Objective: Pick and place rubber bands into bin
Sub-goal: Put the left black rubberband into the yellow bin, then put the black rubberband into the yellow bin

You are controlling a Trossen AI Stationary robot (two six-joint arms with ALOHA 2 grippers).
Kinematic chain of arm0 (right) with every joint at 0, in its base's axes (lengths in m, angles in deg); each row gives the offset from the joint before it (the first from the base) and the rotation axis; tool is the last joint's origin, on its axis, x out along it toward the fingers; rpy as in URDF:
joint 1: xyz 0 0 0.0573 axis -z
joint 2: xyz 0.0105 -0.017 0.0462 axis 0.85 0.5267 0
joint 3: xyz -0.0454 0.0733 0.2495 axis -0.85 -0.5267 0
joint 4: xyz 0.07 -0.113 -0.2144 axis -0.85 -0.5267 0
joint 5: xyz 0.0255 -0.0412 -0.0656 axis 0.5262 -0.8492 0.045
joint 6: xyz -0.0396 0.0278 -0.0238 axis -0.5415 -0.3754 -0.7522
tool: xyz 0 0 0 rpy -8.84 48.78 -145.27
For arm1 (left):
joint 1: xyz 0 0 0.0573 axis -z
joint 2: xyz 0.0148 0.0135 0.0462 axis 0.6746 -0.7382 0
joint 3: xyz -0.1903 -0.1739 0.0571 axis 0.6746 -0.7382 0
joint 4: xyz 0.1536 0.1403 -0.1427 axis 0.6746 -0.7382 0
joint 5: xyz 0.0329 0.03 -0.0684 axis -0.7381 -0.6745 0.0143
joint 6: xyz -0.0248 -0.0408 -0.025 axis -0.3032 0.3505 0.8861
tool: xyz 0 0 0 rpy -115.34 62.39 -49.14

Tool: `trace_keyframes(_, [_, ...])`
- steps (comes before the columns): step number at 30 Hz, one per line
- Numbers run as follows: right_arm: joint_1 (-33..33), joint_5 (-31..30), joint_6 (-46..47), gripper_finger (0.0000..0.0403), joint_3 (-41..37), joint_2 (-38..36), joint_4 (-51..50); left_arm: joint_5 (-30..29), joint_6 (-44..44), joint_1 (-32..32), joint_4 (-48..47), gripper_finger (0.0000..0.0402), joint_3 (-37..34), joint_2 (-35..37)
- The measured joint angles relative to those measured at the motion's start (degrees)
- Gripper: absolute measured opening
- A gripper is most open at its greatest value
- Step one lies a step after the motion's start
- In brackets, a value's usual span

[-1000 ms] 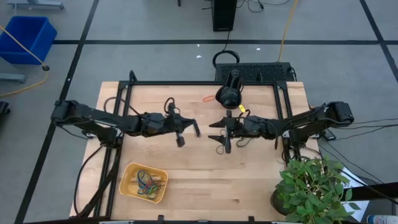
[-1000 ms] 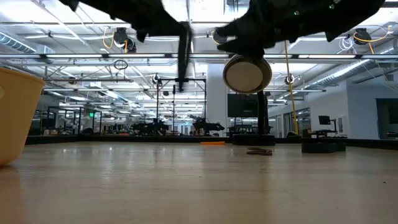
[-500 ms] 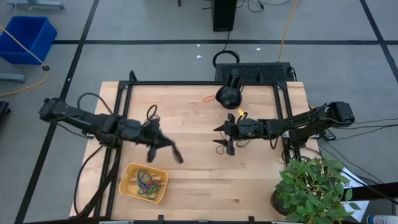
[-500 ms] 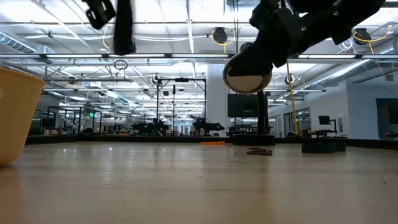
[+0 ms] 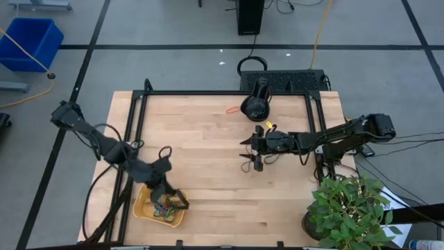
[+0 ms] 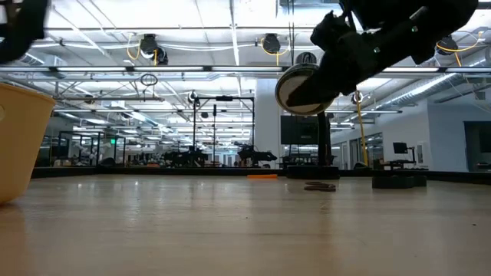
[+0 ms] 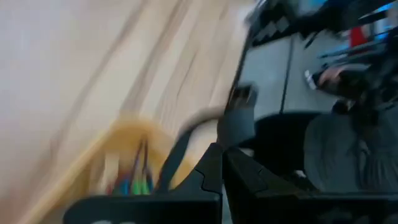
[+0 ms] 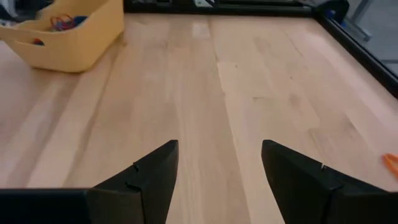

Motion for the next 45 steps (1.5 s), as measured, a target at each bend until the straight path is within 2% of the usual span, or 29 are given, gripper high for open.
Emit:
trace_keyframes(3, [0.7, 0.0, 0.6, 0.0228, -1.6, 0.0, 0.0, 3.3, 7.5, 2.6, -4.9, 0.0003, 0.0, -2.1])
trace_keyframes(7, [1.1, 0.0, 2.4, 0.0225, -3.8, 0.0, 0.7, 11.4, 15.4, 4.7, -14.8, 0.0003, 0.0, -6.5])
trace_keyframes(12, [1.0, 0.0, 3.9, 0.0223, -6.0, 0.0, 5.5, 20.3, 19.1, 5.4, -21.4, 0.0008, 0.0, -12.4])
trace_keyframes(17, [1.0, 0.0, 3.9, 0.0224, -7.4, 0.0, 11.7, 20.6, 19.1, 4.8, -20.9, 0.0008, 0.0, -16.3])
trace_keyframes(22, [1.0, 0.0, 3.4, 0.0222, -7.5, 0.0, 13.4, 19.4, 18.8, 3.9, -21.0, 0.0007, 0.0, -17.6])
trace_keyframes(39, [1.0, 0.0, 3.5, 0.0218, -7.5, 0.0, 13.4, 19.2, 15.1, 2.0, -20.7, 0.0115, 0.0, -17.5])
trace_keyframes(45, [1.0, 0.0, 3.5, 0.0221, -7.5, 0.0, 13.4, 18.6, 14.1, 2.0, -20.4, 0.0142, 0.0, -13.2])
